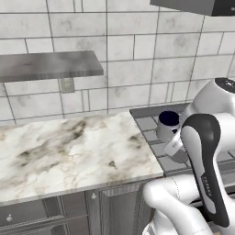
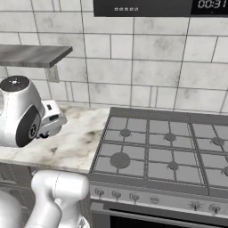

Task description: Clear the mugs and bowl far away from the sink.

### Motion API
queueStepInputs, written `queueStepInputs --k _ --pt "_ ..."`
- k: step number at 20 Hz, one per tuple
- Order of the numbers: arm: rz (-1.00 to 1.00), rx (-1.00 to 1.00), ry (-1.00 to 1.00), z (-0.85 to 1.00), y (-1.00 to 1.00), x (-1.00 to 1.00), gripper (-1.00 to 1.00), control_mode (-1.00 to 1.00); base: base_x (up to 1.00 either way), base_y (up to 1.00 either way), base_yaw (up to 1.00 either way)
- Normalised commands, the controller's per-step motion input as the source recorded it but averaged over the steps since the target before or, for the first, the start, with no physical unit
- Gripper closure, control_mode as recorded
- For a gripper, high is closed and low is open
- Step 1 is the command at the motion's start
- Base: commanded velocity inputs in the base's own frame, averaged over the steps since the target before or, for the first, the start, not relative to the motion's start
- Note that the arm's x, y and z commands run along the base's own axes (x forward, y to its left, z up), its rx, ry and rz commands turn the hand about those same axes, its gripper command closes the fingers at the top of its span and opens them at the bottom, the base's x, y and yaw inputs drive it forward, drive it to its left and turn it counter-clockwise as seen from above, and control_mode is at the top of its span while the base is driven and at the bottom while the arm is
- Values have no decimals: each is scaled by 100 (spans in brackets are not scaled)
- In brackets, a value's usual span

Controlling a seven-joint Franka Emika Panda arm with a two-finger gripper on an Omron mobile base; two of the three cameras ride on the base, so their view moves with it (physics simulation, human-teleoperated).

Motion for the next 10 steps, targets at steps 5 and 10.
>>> queueStepInputs --k 5,10 --pt "11 -1 -2 -28 21 65 100 -100 0 0 0" --pt "0 0 2 -27 39 82 100 -100 0 0 0"
